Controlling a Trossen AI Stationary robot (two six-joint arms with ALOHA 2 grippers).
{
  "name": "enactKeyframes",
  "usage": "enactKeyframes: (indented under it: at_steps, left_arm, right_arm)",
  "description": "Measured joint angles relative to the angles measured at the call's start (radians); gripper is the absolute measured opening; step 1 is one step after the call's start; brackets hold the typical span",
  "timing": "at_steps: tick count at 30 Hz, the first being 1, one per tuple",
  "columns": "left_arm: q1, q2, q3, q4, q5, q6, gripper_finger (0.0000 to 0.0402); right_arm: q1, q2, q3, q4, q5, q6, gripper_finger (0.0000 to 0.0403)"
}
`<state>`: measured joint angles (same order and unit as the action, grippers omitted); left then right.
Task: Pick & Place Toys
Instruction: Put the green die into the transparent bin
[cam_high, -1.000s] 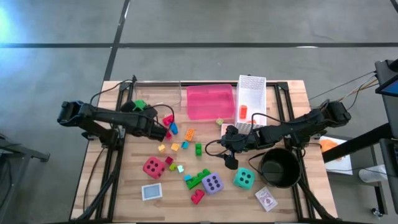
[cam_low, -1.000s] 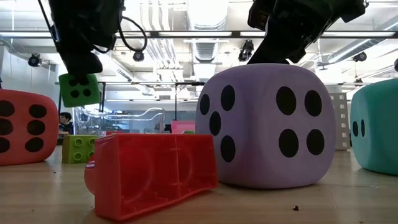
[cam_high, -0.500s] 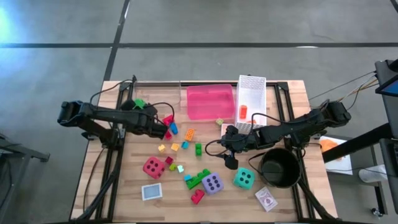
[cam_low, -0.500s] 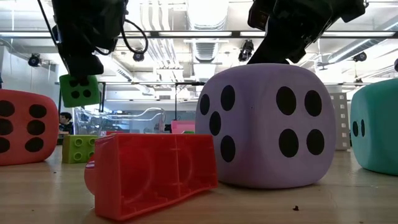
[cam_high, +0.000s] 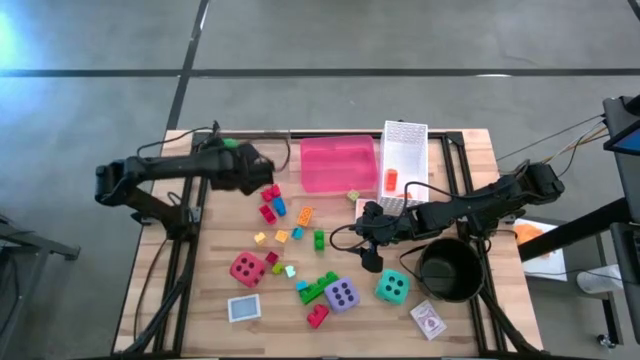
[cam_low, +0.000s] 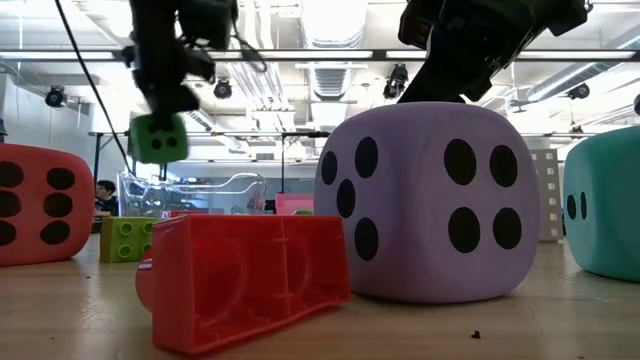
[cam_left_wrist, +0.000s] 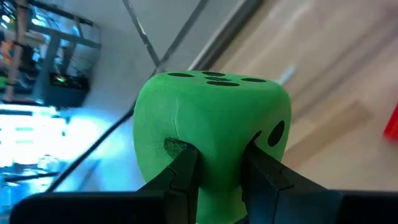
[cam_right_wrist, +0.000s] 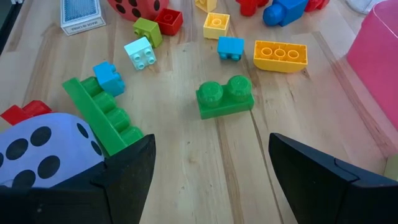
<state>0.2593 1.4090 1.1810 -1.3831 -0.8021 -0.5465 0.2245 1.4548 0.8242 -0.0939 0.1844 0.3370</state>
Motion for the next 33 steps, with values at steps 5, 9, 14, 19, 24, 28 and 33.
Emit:
enactKeyframes:
  at_steps: [5,9,14,19,24,28,33]
  left_arm:
    - [0.135,0.0,0.121,0.165,0.164,0.174,0.0085]
    - [0.267,0.005,0.165,0.313,0.413,0.216,0.0085]
    - [0.367,0.054,0.172,0.321,0.471,0.221,0.0085]
    - [0.419,0.116,0.172,0.292,0.53,0.21,0.0083]
    - [0.468,0.161,0.172,0.229,0.483,0.209,0.0083]
    - [0.485,0.193,0.172,0.161,0.414,0.198,0.0082]
    - [0.484,0.233,0.143,0.162,0.409,0.203,0.0081]
  right_arm:
    - [0.0,0.0,0.0,0.0,0.0,0.0,0.0306]
    - [0.0,0.0,0.0,0.0,0.0,0.0,0.0306]
    - [0.0,0.0,0.0,0.0,0.0,0.0,0.0306]
    - [0.0,0.0,0.0,0.001,0.0,0.0,0.0306]
    - [0.0,0.0,0.0,0.001,0.0,0.0,0.0306]
    - [0.0,0.0,0.0,0.002,0.0,0.0,0.0306]
    - [0.0,0.0,0.0,0.003,0.0,0.0,0.0306]
